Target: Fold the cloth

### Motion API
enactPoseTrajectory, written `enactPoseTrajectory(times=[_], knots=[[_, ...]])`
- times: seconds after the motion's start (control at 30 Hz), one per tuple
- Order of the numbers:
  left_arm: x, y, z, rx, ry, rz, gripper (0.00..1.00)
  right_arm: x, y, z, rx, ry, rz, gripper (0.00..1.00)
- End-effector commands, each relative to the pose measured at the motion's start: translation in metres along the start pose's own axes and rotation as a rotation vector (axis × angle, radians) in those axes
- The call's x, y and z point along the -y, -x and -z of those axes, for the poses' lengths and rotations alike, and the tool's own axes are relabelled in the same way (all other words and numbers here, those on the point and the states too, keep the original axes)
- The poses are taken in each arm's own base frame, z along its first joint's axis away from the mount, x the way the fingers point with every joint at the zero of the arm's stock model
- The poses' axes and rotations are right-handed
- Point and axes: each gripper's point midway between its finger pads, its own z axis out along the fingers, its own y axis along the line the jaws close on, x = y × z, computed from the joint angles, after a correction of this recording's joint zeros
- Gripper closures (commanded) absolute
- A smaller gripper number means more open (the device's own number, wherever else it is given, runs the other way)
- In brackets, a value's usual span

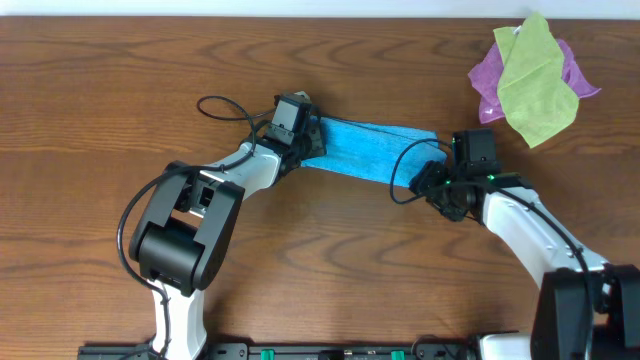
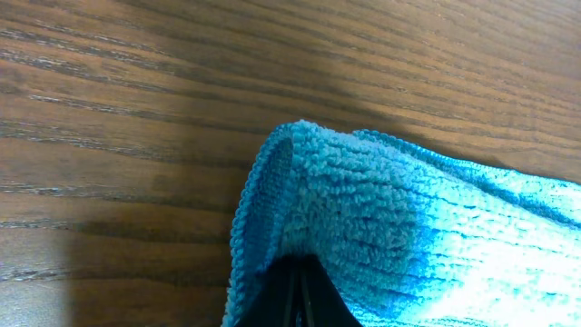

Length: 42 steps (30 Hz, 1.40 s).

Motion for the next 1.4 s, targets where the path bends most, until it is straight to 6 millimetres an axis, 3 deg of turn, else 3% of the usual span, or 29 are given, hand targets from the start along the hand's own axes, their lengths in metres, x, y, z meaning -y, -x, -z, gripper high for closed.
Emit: enactPoseTrajectory(times=[0.0,0.33,0.6,0.8,1.13,1.37], knots=[[-0.017,-0.016,-0.013,-0.044,0.055,-0.02,0.94,0.009,0.001,-0.01,-0.002,-0.035,-0.028,0.36],[-0.025,-0.024,-0.012,-0.077,0.088,-0.035,0.94,0.014,0.003,-0.037,-0.013,-0.047,-0.065,0.36],[-0.027,-0.027,-0.012,-0.09,0.096,-0.033,0.94,0.009,0.013,-0.049,0.02,-0.025,-0.059,0.35],[-0.028,-0.028,-0.011,-0.093,0.098,-0.033,0.94,0.019,0.015,-0.056,0.036,-0.069,-0.062,0.38],[-0.038,-0.042,-0.008,-0.155,0.138,-0.023,0.94,0.025,0.033,-0.055,0.128,-0.109,-0.055,0.59],[-0.044,-0.052,-0.006,-0.193,0.163,-0.017,0.94,0.013,0.05,-0.053,0.198,-0.07,0.016,0.84]])
